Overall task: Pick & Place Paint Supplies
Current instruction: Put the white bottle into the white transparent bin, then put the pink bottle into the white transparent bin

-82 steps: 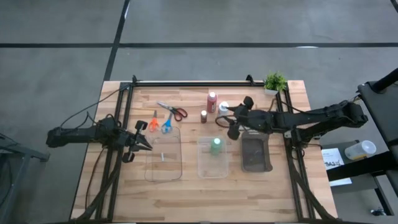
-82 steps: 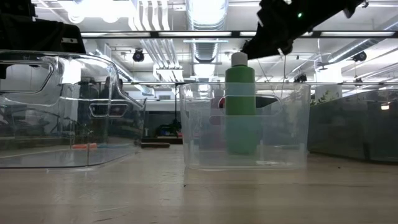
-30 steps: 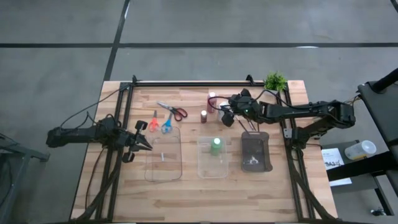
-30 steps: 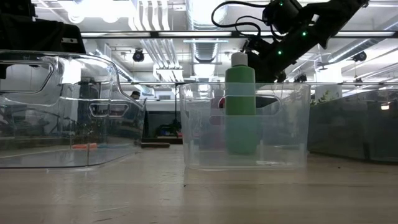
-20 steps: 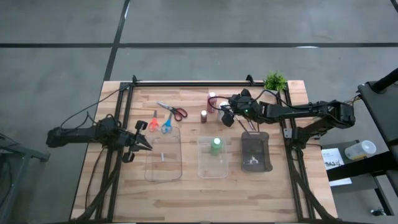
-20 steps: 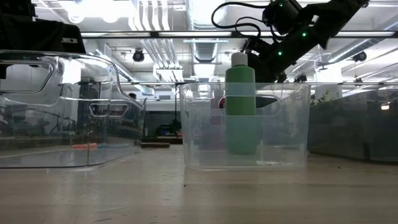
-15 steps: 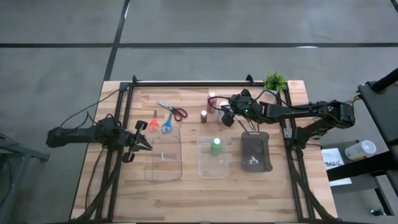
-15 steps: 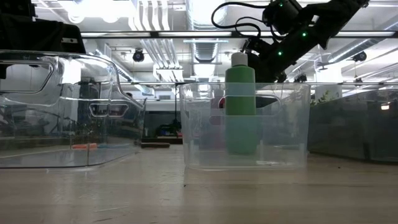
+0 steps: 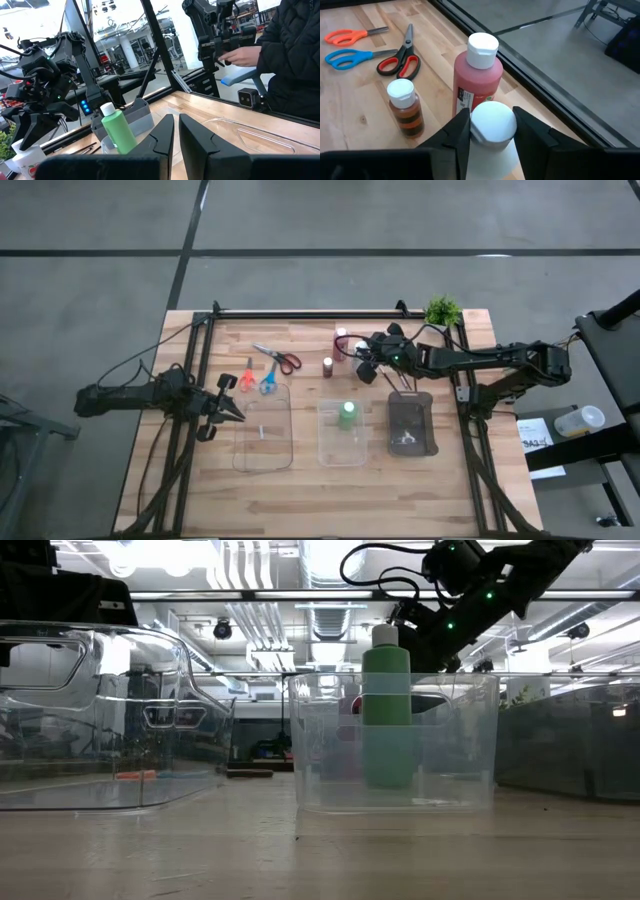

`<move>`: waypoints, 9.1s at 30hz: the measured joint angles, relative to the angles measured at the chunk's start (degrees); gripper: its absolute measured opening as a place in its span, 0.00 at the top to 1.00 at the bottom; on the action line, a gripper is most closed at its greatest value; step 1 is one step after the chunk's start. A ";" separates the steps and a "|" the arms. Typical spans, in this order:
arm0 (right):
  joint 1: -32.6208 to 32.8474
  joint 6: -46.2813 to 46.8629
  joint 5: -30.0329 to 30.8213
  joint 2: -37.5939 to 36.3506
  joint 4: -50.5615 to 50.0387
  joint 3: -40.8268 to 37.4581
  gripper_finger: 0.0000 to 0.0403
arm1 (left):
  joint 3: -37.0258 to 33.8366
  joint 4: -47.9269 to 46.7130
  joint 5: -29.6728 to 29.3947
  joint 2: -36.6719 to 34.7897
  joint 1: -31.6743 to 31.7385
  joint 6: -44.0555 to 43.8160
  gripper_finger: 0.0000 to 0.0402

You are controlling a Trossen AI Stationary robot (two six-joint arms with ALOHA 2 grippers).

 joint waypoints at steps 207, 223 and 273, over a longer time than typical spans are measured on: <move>-8.36 -0.73 -14.14 6.91 -7.69 20.20 0.46 | 0.00 -0.01 -0.02 0.28 0.00 0.01 0.91; -9.53 -1.01 -18.47 7.74 3.82 12.44 0.46 | 0.01 0.00 -0.03 0.31 -0.02 0.00 0.91; -10.21 -0.60 -18.37 15.98 11.76 9.90 0.69 | 0.01 0.00 -0.23 0.37 -0.02 0.00 0.91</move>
